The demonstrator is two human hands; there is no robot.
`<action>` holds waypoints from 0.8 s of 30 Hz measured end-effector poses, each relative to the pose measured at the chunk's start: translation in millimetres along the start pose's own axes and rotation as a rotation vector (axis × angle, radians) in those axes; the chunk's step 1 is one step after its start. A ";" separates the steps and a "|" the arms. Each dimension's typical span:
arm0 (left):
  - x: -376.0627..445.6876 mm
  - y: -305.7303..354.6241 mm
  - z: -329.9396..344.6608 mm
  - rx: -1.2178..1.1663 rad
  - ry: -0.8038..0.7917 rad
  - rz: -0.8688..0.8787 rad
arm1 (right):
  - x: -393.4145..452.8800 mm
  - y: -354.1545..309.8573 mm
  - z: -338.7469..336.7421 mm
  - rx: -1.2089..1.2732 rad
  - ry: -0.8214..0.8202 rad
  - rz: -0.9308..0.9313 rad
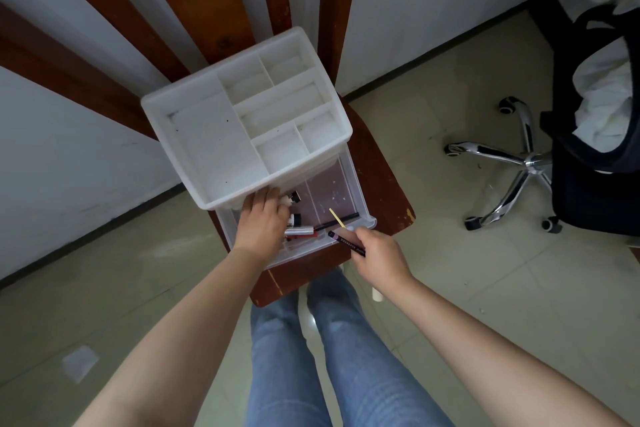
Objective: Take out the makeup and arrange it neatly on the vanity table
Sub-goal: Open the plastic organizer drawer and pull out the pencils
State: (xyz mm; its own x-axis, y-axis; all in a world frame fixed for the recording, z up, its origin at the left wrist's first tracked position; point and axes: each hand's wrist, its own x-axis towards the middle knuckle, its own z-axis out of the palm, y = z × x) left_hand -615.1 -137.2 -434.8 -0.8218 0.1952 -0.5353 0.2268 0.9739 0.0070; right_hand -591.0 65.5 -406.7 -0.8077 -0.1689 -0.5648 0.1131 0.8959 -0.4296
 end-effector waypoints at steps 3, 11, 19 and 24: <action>1.4 0.8 -3.8 -0.011 0.012 -0.038 | 0.1 1.1 1.1 0.007 0.005 -0.005; -11.6 -6.5 -16.0 -0.092 0.117 0.027 | -0.4 -0.2 3.5 -0.003 0.041 -0.017; -6.7 3.4 -4.1 -0.059 0.042 -0.069 | -0.6 0.5 3.7 -0.028 0.029 -0.022; -12.9 -2.1 -8.5 -0.199 0.053 -0.044 | -1.9 -0.4 3.5 -0.032 0.033 -0.032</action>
State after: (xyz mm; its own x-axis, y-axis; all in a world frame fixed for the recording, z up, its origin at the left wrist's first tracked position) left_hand -609.4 -140.8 -420.7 -0.8561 0.1527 -0.4938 0.0864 0.9842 0.1545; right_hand -587.4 64.0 -407.9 -0.8292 -0.1846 -0.5276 0.0689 0.9029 -0.4242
